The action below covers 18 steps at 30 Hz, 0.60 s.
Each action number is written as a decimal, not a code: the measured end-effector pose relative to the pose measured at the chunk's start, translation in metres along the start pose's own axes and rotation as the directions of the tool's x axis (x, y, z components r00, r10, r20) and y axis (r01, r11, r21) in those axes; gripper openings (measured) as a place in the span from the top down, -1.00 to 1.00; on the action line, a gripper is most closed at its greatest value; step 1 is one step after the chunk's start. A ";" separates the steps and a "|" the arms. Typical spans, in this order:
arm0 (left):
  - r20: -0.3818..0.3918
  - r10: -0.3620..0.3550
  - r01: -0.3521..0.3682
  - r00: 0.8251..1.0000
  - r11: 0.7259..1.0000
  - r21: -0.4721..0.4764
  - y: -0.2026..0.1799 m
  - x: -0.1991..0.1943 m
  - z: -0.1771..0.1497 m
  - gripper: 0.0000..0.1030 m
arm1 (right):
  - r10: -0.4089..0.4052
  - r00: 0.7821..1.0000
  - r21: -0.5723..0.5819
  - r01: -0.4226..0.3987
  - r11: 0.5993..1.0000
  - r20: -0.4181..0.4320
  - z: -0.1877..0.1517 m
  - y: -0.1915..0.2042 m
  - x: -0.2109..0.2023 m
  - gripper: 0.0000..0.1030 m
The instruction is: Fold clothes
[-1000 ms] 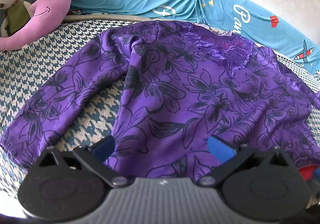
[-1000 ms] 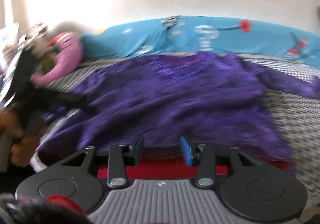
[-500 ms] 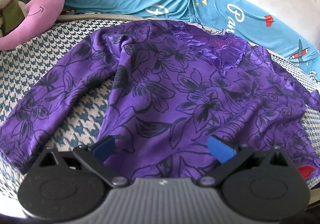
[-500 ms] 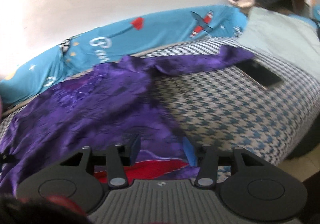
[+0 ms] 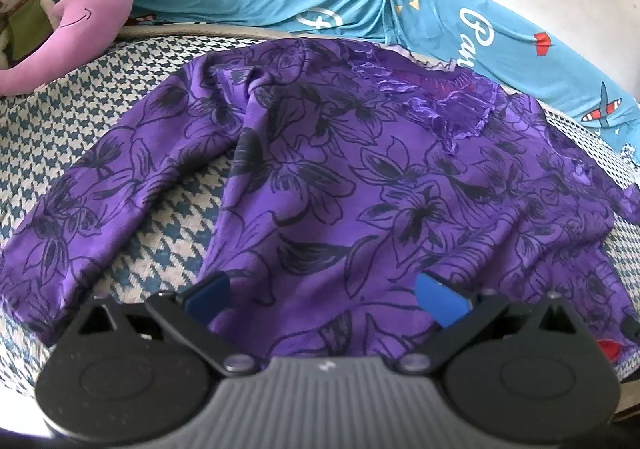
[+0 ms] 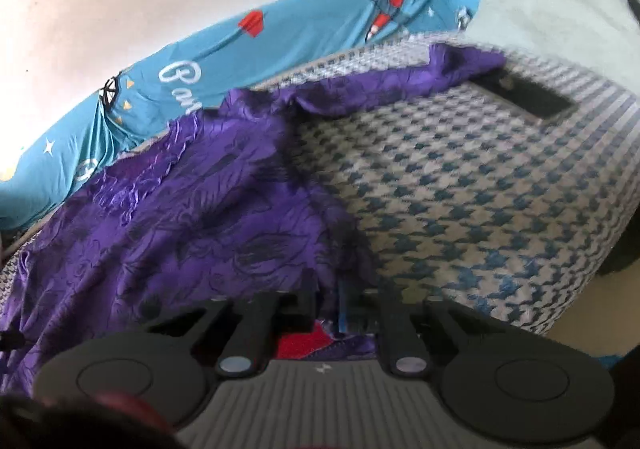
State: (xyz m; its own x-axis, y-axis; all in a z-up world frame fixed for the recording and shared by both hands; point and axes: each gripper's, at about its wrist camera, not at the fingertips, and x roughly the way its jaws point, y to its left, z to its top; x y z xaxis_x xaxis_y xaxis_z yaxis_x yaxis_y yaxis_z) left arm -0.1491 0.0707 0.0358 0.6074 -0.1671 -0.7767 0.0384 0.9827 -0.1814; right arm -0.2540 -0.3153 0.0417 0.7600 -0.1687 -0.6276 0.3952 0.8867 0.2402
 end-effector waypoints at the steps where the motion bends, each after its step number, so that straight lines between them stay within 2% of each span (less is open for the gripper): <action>1: 0.001 0.003 -0.003 1.000 1.000 -0.004 0.001 0.000 0.000 -0.99 | -0.028 0.999 -0.004 0.028 1.000 0.019 0.001 0.000 -0.009 0.79; 3: 0.004 0.007 -0.007 1.000 1.000 -0.010 0.003 -0.001 0.001 -0.99 | -0.113 0.991 -0.022 0.115 0.993 0.074 0.003 0.001 -0.031 0.80; 7: 0.009 0.032 -0.032 0.999 0.999 -0.030 0.008 -0.002 0.002 -0.99 | -0.270 0.950 0.021 0.270 0.963 0.157 0.005 -0.007 -0.056 0.78; 9: 0.010 0.038 -0.038 0.999 0.998 -0.044 0.010 -0.002 0.003 -0.99 | -0.324 0.923 0.040 0.323 0.945 0.208 0.005 -0.011 -0.062 0.62; 10: 0.011 0.039 -0.039 0.999 0.998 -0.048 0.011 -0.002 0.003 -0.99 | -0.330 0.916 0.038 0.330 0.943 0.228 0.006 -0.012 -0.063 0.54; 14: 0.014 0.041 -0.041 0.999 0.998 -0.048 0.014 -0.003 0.003 -0.99 | -0.224 0.948 -0.004 0.231 0.973 0.226 0.008 -0.007 -0.063 0.49; 18: 0.015 0.035 -0.034 0.999 0.998 -0.050 0.016 -0.006 0.003 -0.99 | -0.135 0.980 -0.043 0.143 0.989 0.145 0.003 0.002 -0.049 0.49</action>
State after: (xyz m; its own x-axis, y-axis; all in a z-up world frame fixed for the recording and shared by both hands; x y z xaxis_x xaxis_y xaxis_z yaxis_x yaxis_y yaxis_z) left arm -0.1497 0.0879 0.0389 0.6204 -0.1318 -0.7731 -0.0219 0.9825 -0.1851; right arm -0.2890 -0.3070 0.0755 0.7662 -0.3476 -0.5405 0.4771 0.8711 0.1162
